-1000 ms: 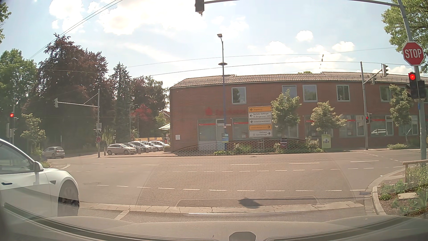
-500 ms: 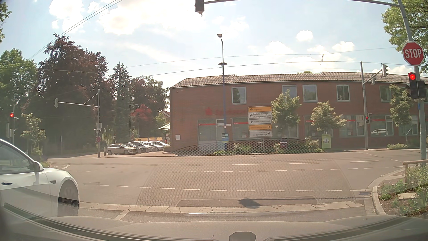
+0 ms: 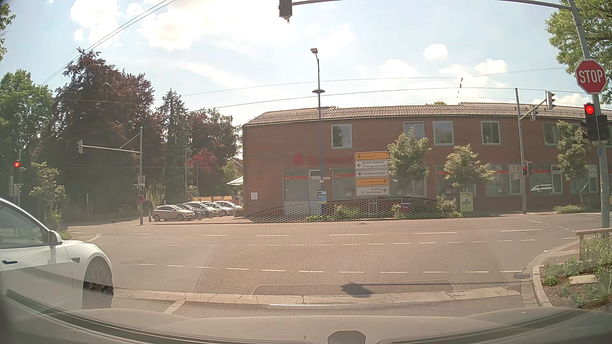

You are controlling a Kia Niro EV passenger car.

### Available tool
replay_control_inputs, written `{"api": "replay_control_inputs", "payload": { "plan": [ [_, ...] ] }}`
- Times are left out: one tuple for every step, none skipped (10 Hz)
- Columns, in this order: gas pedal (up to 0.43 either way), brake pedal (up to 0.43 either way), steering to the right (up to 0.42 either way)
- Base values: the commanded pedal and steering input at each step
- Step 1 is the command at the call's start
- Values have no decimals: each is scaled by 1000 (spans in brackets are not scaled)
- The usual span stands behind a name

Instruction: Follow the waypoints while adhering to traffic rules and regulations

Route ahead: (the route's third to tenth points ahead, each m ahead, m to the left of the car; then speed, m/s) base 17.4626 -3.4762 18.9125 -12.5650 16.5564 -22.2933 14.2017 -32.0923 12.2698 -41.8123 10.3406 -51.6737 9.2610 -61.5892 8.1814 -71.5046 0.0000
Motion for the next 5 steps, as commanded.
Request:
{"api": "replay_control_inputs", "payload": {
  "plan": [
    [0,262,85],
    [0,262,85],
    [0,262,85],
    [0,262,85],
    [0,262,85]
  ]
}}
